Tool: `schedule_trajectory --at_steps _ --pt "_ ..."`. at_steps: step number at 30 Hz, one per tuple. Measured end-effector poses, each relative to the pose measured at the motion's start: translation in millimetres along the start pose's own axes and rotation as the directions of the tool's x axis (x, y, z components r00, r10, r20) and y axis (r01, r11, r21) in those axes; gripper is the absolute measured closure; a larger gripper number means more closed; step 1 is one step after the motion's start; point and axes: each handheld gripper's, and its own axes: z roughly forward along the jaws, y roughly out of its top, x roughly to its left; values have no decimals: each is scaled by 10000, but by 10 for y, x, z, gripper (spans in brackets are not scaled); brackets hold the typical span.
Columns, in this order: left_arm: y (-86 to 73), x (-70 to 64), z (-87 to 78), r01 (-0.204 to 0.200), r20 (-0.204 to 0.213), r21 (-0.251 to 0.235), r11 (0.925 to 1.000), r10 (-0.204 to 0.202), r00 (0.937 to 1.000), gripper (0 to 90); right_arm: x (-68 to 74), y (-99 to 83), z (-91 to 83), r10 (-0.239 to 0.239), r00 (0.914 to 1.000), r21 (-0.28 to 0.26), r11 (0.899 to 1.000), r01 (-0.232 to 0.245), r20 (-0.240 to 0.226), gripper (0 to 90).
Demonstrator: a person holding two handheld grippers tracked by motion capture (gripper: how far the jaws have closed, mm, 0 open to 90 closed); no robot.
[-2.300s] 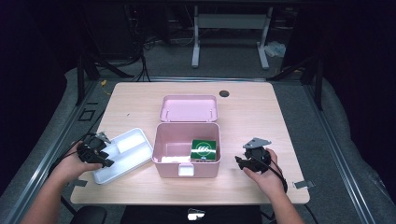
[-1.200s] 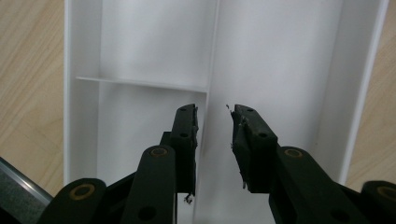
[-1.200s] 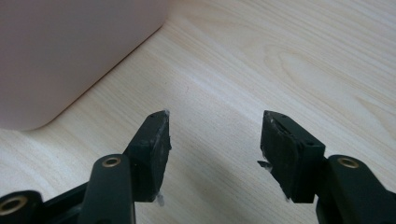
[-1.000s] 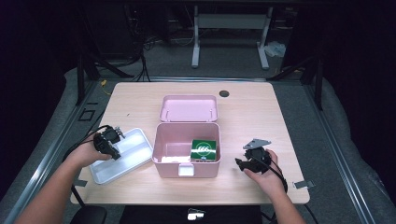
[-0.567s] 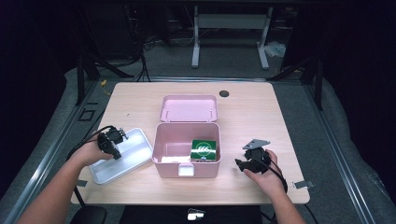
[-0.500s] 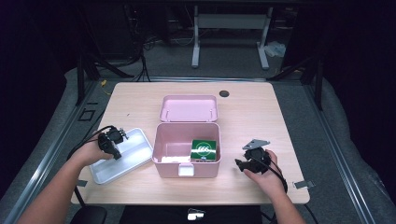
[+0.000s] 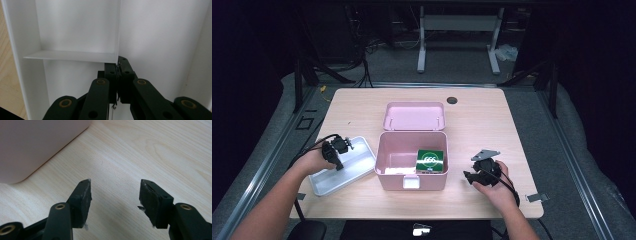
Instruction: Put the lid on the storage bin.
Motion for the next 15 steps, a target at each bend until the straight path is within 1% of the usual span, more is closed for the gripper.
schedule_trajectory --at_steps 1,2,4,7,12,15 --pt "3 0 1 12 -2 5 10000 -12 10000 878 1 0 -2 26 10000 2 10000 -26 10 427" --pt "11 -9 0 -29 -143 29 10000 30 9999 879 -1 0 -3 -1 10000 -11 10000 1 5 426" --pt "17 -16 -2 -43 -236 90 10000 45 9997 880 -3 0 -4 -16 10000 -10 10000 16 22 427" --pt "7 -10 -7 40 -152 -3 10000 -40 9999 883 -7 -2 -5 61 10000 -23 10000 -61 26 427" --pt "-9 -8 -23 132 -57 -19 9999 -133 9999 889 -13 -4 -5 35 10000 -26 10000 -35 44 427" --pt "-18 -8 -40 112 -142 -41 9999 -113 9998 890 -13 -4 -6 20 10000 -22 10000 -20 42 427"
